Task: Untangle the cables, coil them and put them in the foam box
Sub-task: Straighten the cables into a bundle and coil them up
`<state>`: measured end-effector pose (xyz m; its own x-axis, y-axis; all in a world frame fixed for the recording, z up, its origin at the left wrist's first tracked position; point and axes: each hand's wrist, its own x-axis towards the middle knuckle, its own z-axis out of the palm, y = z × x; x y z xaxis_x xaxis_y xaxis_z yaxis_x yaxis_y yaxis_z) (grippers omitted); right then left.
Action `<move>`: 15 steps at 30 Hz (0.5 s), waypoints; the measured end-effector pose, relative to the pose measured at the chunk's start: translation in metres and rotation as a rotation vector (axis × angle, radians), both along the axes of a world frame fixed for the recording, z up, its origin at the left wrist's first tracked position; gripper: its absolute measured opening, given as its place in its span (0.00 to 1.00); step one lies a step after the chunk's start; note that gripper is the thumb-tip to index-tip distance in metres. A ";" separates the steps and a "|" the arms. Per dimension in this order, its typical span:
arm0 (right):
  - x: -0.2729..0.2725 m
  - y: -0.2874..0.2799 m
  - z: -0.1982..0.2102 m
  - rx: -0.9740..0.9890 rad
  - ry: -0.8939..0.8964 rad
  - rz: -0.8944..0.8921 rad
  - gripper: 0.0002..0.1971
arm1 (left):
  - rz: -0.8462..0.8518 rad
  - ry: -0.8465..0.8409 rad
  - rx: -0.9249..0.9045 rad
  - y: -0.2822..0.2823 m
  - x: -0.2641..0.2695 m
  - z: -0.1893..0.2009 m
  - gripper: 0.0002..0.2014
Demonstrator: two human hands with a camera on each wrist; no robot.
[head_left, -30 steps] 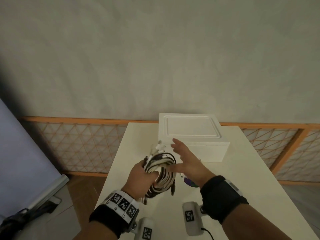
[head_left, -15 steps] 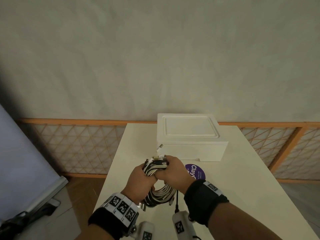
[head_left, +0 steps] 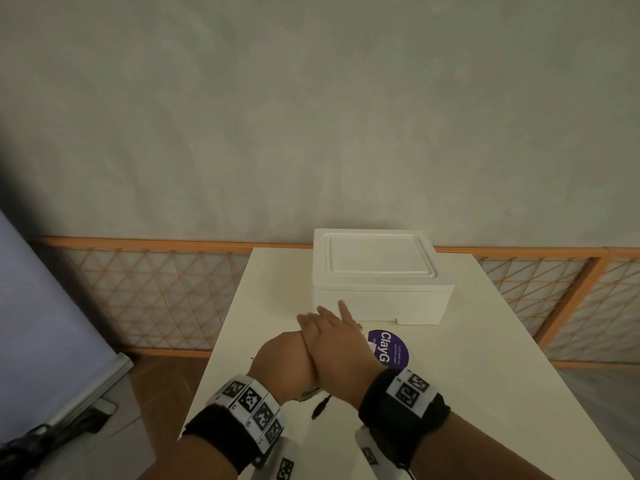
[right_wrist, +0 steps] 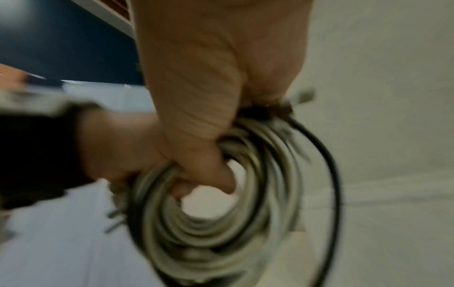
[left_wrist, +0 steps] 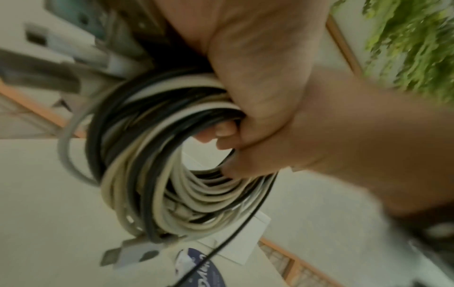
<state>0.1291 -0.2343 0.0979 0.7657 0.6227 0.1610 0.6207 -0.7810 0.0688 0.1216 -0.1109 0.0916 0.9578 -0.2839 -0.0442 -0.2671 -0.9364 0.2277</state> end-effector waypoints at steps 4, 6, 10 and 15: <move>0.005 -0.009 -0.013 0.254 0.261 -0.036 0.30 | 0.041 0.008 -0.030 0.002 -0.002 -0.001 0.16; 0.002 -0.009 -0.011 0.288 0.326 -0.099 0.22 | 0.064 -0.027 -0.106 0.004 -0.004 -0.003 0.17; 0.005 -0.003 -0.003 0.154 0.293 -0.108 0.12 | 0.124 0.011 -0.218 0.003 -0.008 -0.005 0.12; 0.017 -0.003 0.004 0.076 0.269 -0.112 0.10 | 0.170 0.121 -0.335 0.014 -0.005 -0.003 0.16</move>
